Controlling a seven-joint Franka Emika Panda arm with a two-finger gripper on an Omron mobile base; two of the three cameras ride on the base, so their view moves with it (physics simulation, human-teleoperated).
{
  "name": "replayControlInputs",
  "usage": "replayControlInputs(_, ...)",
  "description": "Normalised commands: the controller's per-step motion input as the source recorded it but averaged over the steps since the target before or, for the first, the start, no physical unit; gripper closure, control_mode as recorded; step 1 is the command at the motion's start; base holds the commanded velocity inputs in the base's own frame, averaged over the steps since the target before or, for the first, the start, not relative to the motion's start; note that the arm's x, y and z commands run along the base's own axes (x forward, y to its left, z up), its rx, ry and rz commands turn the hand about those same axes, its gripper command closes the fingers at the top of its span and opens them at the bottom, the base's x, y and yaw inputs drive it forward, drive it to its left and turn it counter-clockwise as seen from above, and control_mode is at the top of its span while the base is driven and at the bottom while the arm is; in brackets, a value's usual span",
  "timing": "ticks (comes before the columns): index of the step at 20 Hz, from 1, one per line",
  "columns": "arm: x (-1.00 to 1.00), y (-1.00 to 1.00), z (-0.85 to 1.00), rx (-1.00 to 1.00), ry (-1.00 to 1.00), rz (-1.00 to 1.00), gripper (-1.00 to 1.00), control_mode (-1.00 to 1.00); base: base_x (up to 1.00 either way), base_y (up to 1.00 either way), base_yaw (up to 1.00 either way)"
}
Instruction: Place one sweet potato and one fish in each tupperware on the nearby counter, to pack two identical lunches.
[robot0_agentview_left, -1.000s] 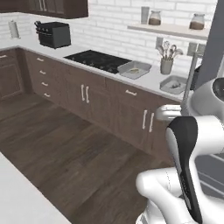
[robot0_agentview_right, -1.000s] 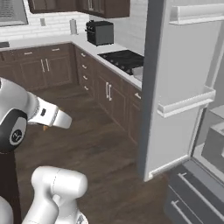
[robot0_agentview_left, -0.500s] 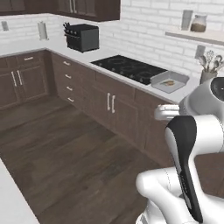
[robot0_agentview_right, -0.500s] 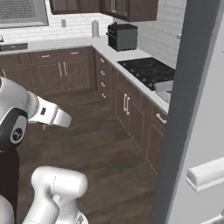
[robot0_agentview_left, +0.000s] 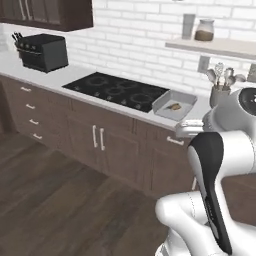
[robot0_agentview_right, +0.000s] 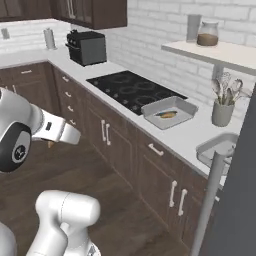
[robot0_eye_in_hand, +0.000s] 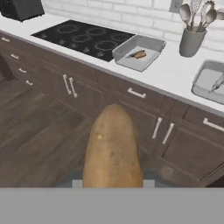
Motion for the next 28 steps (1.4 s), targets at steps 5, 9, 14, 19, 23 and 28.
replayControlInputs(5, 0.0, 0.0, 0.0, 0.0, 0.0, 0.0, 1.0, 1.0, 0.64, 0.11, -0.72)
replayControlInputs(9, 0.0, 0.0, 0.0, 0.0, 0.0, 0.0, 1.0, 1.0, 0.51, 0.13, -0.75)
replayControlInputs(14, 0.0, 0.0, 0.0, 0.0, 0.0, 0.0, 1.0, 1.0, 0.49, 0.11, -0.78)
replayControlInputs(19, 0.0, 0.0, 0.0, 0.0, 0.0, 0.0, 1.0, 1.0, 0.77, 0.29, -0.71)
replayControlInputs(23, 0.0, 0.0, 0.0, 0.0, 0.0, 0.0, 1.0, 1.0, 0.84, 0.51, -0.48)
replayControlInputs(28, 0.0, 0.0, 0.0, 0.0, 0.0, 0.0, 1.0, 1.0, 0.61, 0.73, -0.25)
